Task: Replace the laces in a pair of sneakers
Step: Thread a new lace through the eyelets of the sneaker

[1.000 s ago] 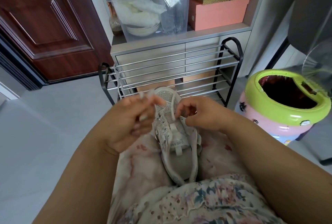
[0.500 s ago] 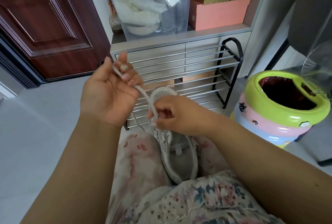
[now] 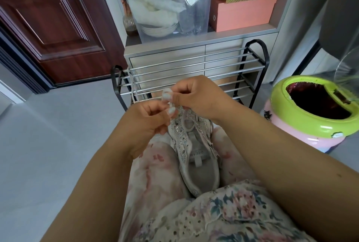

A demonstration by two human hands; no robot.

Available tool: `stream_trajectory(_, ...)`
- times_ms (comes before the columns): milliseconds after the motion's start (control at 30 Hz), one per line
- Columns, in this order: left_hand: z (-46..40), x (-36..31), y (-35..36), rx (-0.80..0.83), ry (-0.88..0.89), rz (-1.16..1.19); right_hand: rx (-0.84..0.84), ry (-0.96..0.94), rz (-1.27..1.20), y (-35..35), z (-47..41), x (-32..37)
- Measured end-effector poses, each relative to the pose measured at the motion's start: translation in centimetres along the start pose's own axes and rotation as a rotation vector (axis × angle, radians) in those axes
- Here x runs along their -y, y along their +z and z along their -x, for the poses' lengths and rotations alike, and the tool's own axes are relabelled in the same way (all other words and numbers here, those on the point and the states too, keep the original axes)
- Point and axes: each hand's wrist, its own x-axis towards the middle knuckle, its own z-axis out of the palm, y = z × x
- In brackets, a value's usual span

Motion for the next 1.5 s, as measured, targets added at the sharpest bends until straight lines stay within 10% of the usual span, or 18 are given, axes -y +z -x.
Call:
stream_trajectory(533, -0.3, 3.4, 2.0, -0.237, -0.068, 0.322, 0.063, 0.033, 0.793, 0.1, 1.8, -3.1)
stream_trajectory(1500, -0.2, 4.8, 1.8, -0.319, -0.008, 0.329, 0.078, 0.24, 0.548, 1.6, 2.7, -2.6)
